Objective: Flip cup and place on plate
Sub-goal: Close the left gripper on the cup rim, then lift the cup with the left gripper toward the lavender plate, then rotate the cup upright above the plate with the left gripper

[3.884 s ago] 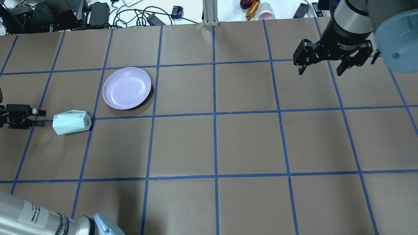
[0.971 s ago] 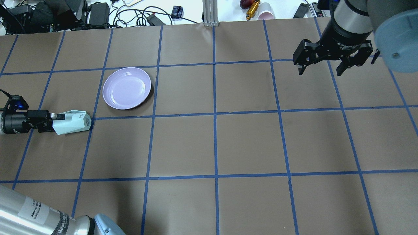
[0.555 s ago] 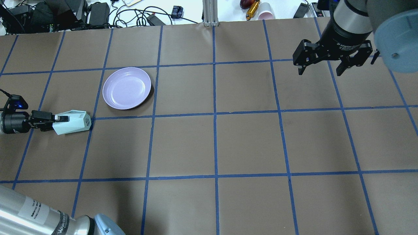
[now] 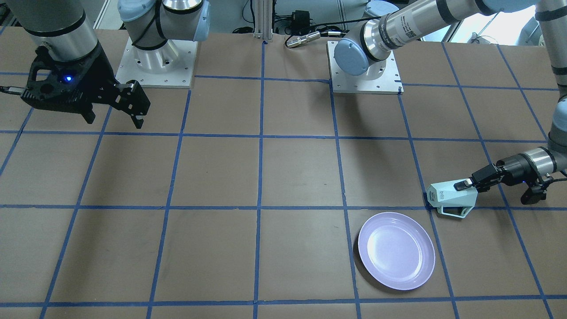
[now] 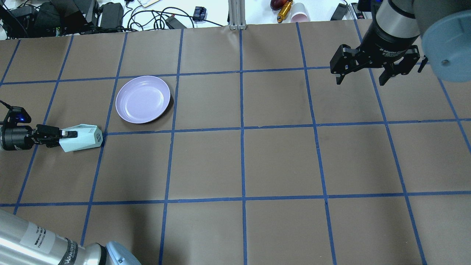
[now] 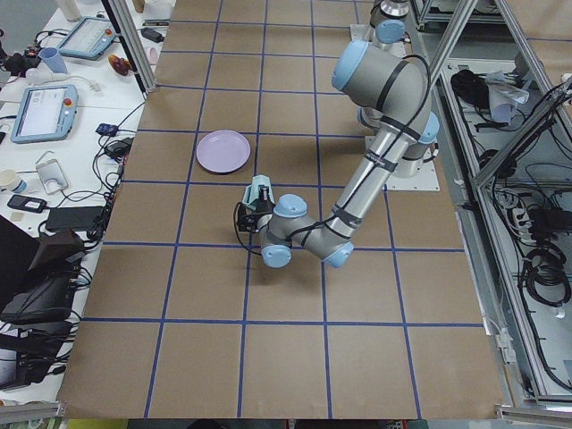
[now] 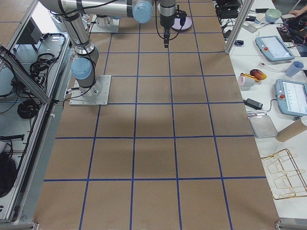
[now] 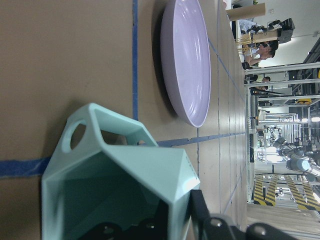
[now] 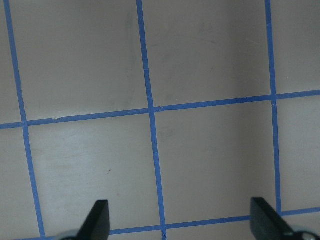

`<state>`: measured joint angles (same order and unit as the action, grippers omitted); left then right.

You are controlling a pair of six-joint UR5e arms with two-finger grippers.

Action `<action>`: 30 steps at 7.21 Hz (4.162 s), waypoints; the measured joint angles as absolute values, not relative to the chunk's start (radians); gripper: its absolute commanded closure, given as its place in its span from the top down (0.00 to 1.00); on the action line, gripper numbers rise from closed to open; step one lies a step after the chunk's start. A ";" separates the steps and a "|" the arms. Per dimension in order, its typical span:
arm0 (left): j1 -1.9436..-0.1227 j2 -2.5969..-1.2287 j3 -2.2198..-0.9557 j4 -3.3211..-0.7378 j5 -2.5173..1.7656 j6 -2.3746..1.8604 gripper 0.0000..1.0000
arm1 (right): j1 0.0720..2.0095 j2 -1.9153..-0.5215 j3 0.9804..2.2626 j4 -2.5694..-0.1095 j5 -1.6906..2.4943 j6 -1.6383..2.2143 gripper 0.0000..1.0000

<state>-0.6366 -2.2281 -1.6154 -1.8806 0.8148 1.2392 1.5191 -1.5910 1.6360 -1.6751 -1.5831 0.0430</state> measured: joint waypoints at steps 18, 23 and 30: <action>-0.902 -1.906 -1.734 -1.321 1.219 0.922 0.00 | 1.519 -1.591 1.637 -1.675 -1.583 0.043 1.00; -1.191 -1.846 -1.764 -0.947 1.506 0.812 0.00 | 1.519 -1.591 1.636 -1.675 -1.583 0.043 1.00; -1.384 -1.883 -1.755 -0.883 1.555 0.595 0.00 | 1.519 -1.591 1.636 -1.675 -1.583 0.043 1.00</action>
<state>-1.3838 -1.8833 -1.7546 -0.8832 1.5546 0.5951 1.5187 -1.5910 1.6361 -1.6751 -1.5831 0.0429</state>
